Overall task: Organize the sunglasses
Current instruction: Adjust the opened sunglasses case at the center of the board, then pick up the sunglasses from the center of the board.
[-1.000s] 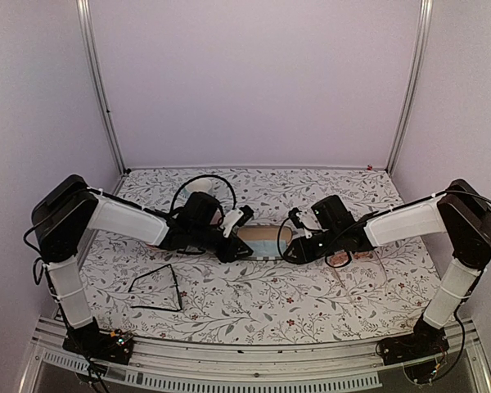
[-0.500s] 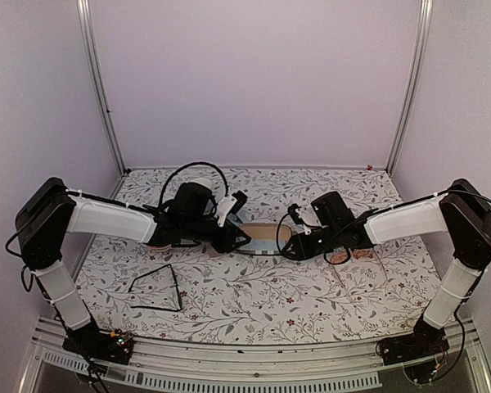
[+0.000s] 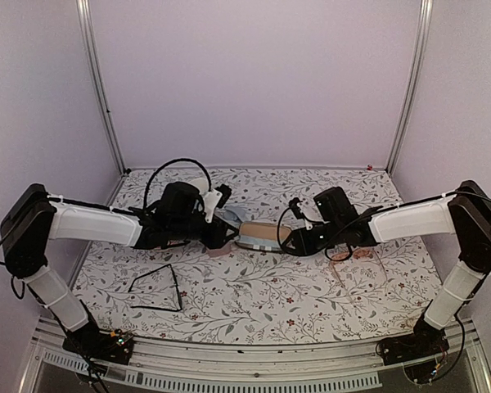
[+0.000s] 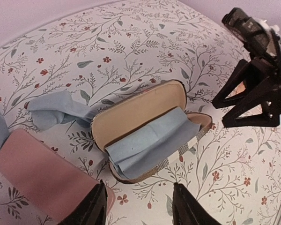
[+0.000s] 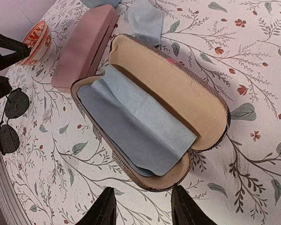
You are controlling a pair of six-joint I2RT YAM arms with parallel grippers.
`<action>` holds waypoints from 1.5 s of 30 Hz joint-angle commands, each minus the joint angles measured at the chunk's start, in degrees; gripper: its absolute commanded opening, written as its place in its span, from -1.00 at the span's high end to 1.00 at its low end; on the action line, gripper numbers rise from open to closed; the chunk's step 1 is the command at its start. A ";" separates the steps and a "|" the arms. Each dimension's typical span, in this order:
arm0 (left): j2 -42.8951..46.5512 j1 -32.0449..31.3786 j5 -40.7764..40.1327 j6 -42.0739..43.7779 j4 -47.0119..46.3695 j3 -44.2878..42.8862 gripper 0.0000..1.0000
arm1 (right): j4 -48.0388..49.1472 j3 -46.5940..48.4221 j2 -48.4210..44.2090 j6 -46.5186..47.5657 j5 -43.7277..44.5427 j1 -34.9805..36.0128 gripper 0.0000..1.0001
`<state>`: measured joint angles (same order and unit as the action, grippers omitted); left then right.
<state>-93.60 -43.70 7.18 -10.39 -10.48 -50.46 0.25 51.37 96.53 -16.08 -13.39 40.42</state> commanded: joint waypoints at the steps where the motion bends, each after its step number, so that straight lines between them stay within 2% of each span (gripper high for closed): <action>1: 1.94 1.46 -4.33 -2.46 -1.26 1.42 -0.02 | -0.93 1.12 -3.14 0.08 1.45 -0.52 0.17; 13: 7.24 6.54 -5.73 -6.19 0.07 4.24 -0.36 | -4.50 -0.30 -9.36 1.36 4.79 -1.58 -0.10; 17: 8.54 7.05 -5.57 -5.86 0.79 4.14 -0.42 | -8.61 -0.78 -11.59 2.25 6.85 -2.37 -0.52; 20: 9.23 6.98 -4.33 -5.97 0.45 4.50 -0.44 | -12.54 -2.34 -14.97 1.91 9.91 -3.11 -0.66; 28: 10.59 6.64 -3.59 -6.29 -2.36 7.05 -0.52 | -23.49 -6.18 -25.38 0.74 16.89 -7.44 -0.77; 31: 11.79 6.61 -4.94 -5.93 -1.00 7.34 -0.57 | -24.96 -7.00 -27.51 0.70 17.09 -8.52 -0.88; 40: 16.83 6.66 -10.61 -4.40 6.45 7.83 -0.65 | -27.23 -7.60 -27.02 -1.41 16.39 -9.73 -1.00; 45: 18.98 6.74 -12.29 -4.20 9.79 7.96 -0.70 | -25.20 -6.92 -25.09 -0.82 13.77 -9.85 -0.98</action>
<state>-76.34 -37.10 -2.50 -15.46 -4.84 -43.20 -26.11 44.23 70.24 -16.75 2.35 30.94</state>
